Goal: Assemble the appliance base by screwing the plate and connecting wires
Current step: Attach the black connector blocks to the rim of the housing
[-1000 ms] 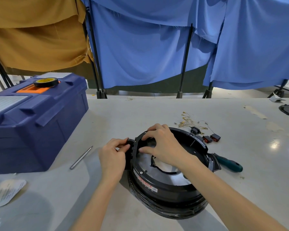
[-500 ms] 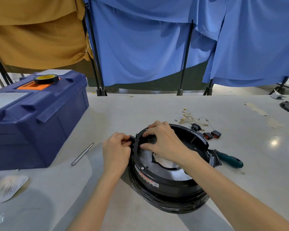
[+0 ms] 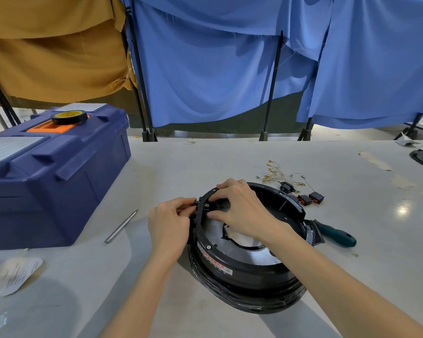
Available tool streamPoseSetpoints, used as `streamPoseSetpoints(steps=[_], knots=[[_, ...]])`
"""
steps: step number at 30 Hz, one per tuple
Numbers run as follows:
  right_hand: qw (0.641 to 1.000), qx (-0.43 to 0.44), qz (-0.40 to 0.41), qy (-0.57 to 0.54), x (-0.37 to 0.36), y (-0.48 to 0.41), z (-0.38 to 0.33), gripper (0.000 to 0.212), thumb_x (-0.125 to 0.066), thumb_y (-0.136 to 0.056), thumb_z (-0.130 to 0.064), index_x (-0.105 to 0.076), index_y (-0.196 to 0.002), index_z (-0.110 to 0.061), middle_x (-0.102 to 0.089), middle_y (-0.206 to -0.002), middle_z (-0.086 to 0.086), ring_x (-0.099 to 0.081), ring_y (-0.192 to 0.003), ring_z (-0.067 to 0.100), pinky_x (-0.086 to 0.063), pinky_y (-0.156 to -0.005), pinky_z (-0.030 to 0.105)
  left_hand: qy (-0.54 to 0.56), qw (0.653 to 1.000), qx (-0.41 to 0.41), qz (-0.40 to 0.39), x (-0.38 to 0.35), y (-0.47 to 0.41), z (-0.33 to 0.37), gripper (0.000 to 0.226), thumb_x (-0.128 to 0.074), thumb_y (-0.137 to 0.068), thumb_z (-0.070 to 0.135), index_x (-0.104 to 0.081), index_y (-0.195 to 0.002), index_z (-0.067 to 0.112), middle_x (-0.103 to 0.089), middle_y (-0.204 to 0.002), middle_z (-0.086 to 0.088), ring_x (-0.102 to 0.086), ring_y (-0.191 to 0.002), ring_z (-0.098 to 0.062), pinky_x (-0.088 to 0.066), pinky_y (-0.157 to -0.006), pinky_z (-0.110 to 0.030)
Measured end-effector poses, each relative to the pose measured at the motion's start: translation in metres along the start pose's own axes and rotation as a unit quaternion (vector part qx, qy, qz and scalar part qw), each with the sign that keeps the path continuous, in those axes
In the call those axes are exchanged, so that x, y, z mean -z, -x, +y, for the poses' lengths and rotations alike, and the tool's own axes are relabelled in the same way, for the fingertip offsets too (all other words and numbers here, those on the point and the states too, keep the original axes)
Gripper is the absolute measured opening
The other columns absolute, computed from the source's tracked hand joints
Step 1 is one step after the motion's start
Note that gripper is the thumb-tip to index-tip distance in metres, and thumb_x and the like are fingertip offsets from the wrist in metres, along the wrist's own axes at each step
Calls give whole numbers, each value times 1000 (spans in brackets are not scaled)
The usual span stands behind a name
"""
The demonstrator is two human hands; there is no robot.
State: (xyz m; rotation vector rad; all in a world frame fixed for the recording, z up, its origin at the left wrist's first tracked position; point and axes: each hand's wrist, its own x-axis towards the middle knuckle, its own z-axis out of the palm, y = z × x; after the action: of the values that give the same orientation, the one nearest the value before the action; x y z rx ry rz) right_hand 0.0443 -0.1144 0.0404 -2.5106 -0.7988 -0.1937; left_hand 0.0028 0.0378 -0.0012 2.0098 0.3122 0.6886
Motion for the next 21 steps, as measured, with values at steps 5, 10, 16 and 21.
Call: streamPoseSetpoints(steps=[5,10,16,21], knots=[[1000,-16,13,13,0,-4,-3,42,-72,-85,-40,-67,-118,-16,-57,-116,4,-43,-112,25,-33,-83,27,69,996,26,-60,5,0,2,19,-63,-90,1,-77,-91,15,-71,-100,0,-66,-94,-22,-52,-88,-41],[999,-14,12,33,-2,-4,-7,48,-70,-85,-45,-62,-118,-11,-56,-114,4,-42,-110,24,-33,-80,28,94,989,63,-92,14,-1,8,40,-52,-97,38,-76,-77,14,-72,-92,-4,-66,-90,-17,-48,-84,-34],[999,-7,6,46,-3,-1,-12,44,-68,-83,-41,-60,-113,-9,-52,-109,4,-40,-106,24,-35,-75,29,114,989,78,-57,6,-4,11,52,-44,-101,39,-76,-85,1,-72,-83,10,-62,-73,13,-40,-62,-1],[999,0,-2,47,-4,-2,-14,44,-67,-83,-38,-57,-114,-8,-49,-108,5,-39,-104,22,-32,-76,27,119,989,75,-44,0,-5,8,47,-45,-102,31,-73,-83,-1,-75,-81,5,-69,-83,-14,-49,-69,-17]])
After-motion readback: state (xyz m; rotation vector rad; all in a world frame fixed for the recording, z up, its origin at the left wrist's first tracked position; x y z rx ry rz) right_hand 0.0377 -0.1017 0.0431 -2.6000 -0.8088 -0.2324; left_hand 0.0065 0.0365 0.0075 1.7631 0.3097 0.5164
